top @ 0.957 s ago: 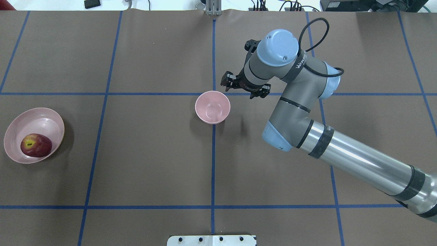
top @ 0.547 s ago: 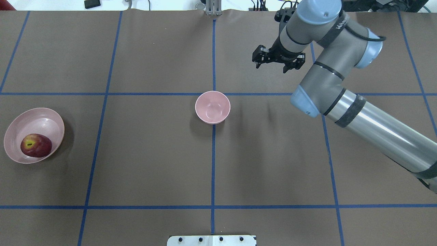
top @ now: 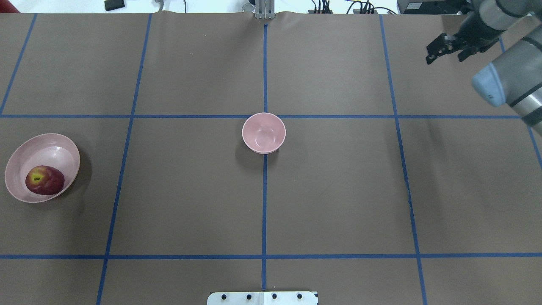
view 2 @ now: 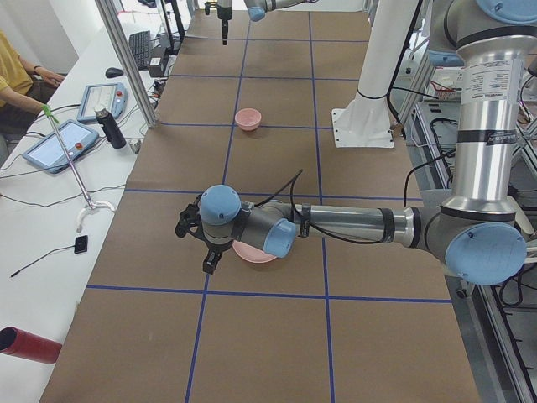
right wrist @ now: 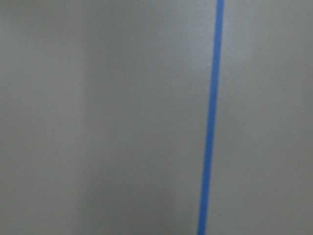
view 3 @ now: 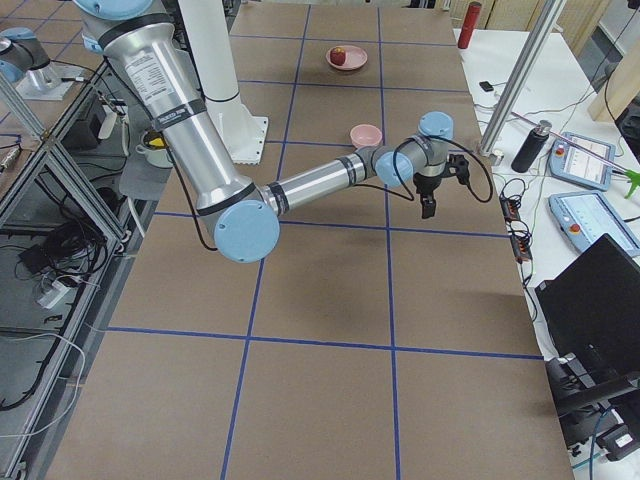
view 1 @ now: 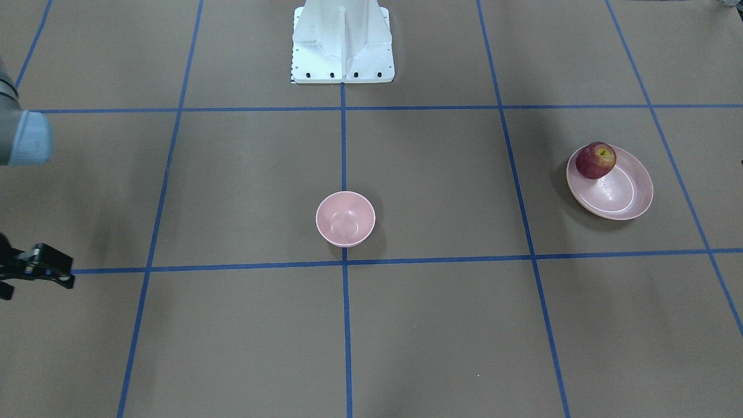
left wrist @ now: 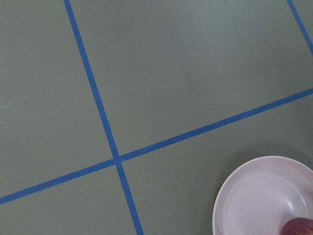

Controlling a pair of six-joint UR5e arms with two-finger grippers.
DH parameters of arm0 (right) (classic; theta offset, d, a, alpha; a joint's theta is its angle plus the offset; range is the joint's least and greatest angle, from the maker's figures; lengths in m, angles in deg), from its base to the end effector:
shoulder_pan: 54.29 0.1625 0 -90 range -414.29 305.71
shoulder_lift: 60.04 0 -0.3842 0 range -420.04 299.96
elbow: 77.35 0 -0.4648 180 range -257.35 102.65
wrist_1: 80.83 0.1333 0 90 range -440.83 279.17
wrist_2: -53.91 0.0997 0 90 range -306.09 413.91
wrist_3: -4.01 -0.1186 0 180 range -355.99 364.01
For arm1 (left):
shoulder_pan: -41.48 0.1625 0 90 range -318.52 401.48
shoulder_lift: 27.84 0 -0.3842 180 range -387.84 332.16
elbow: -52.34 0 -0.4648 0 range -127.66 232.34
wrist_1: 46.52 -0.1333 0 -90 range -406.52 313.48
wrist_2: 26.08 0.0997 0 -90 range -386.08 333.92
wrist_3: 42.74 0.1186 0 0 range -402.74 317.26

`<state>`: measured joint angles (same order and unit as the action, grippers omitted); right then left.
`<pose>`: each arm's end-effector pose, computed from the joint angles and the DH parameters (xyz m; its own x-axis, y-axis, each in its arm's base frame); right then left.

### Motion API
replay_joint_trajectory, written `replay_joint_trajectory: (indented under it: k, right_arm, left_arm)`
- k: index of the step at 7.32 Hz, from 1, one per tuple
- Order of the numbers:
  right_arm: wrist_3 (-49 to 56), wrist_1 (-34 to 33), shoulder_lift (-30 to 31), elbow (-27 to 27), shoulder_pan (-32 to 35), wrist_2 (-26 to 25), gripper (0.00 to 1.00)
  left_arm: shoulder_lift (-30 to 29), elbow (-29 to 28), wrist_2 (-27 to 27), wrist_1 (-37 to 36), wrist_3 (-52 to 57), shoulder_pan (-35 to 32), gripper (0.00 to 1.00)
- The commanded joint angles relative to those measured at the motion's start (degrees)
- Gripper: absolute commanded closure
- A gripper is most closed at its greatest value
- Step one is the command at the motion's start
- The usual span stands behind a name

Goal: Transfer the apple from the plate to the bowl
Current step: 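Open the right gripper and withdraw the right arm away from the bowl, then lower the left gripper onto the red apple on the pink plate and grasp it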

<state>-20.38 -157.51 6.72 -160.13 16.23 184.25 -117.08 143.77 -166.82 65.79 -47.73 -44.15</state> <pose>-0.1900 -0.7066 0.4172 0.6782 -0.1645 0.7163 0.0117 0.9769 0.2132 0.0029 -0.5822 0.5714 0.6118 0.2685 -0.7441 -0.0170 0.9449 0.3269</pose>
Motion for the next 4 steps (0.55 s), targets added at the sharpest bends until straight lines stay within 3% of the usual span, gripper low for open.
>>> replay_joint_trajectory:
  k: [1, 4]
  right_arm:
    - [19.6, -0.8, 9.1, -0.1, 10.0, 2.5, 0.0]
    - [31.0, -3.4, 18.6, -0.4, 18.3, 2.0, 0.0]
  left_arm:
    - [2.6, 0.7, 0.5, 8.3, -10.9, 4.7, 0.02]
    - [6.3, 7.6, 7.2, 8.7, -21.9, 13.8, 0.02]
